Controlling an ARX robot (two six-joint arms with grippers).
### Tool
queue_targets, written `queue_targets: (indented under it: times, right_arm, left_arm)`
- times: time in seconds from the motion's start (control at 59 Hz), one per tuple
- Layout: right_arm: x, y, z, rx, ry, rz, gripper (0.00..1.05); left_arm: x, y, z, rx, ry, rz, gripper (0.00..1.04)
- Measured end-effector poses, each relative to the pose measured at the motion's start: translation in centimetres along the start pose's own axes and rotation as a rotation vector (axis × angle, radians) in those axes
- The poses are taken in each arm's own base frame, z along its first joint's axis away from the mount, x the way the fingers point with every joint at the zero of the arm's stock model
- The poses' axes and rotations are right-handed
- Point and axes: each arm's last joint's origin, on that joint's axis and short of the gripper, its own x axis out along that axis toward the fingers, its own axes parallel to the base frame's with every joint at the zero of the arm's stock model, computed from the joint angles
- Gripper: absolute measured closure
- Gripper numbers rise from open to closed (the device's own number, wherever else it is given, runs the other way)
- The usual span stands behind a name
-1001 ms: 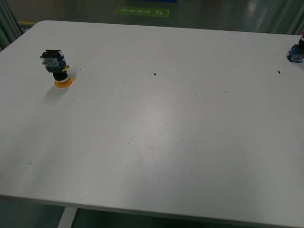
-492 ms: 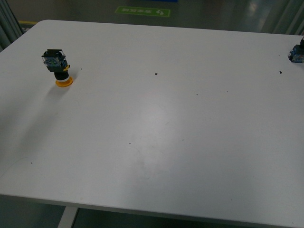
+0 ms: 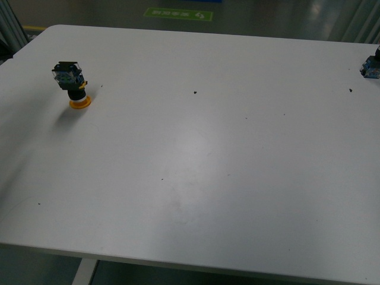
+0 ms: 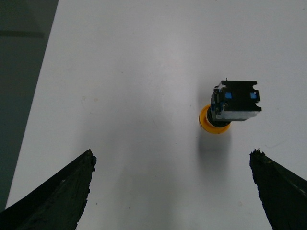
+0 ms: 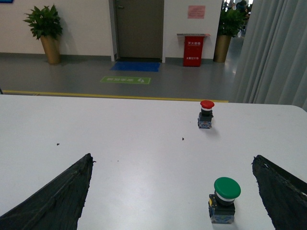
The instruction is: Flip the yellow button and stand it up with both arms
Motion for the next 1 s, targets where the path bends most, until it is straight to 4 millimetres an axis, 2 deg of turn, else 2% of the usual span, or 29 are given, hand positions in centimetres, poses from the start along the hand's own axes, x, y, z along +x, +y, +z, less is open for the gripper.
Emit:
queue_targets:
  times: [0.187, 0.458, 1.001]
  right_arm:
    - [0.0, 0.0, 0.0, 0.000, 0.000, 0.000, 0.07]
    - [0.0, 0.0, 0.0, 0.000, 0.000, 0.000, 0.07]
    - [0.0, 0.0, 0.0, 0.000, 0.000, 0.000, 0.07]
  left_arm:
    - [2.8, -0.2, 0.6, -0.029, 0.019, -0.015, 0.07]
    - [5.5, -1.5, 1.5, -0.059, 0.044, -0.056, 0.07]
    - [8.3, -3.6, 2.5, -0.059, 0.129, -0.065, 0.07]
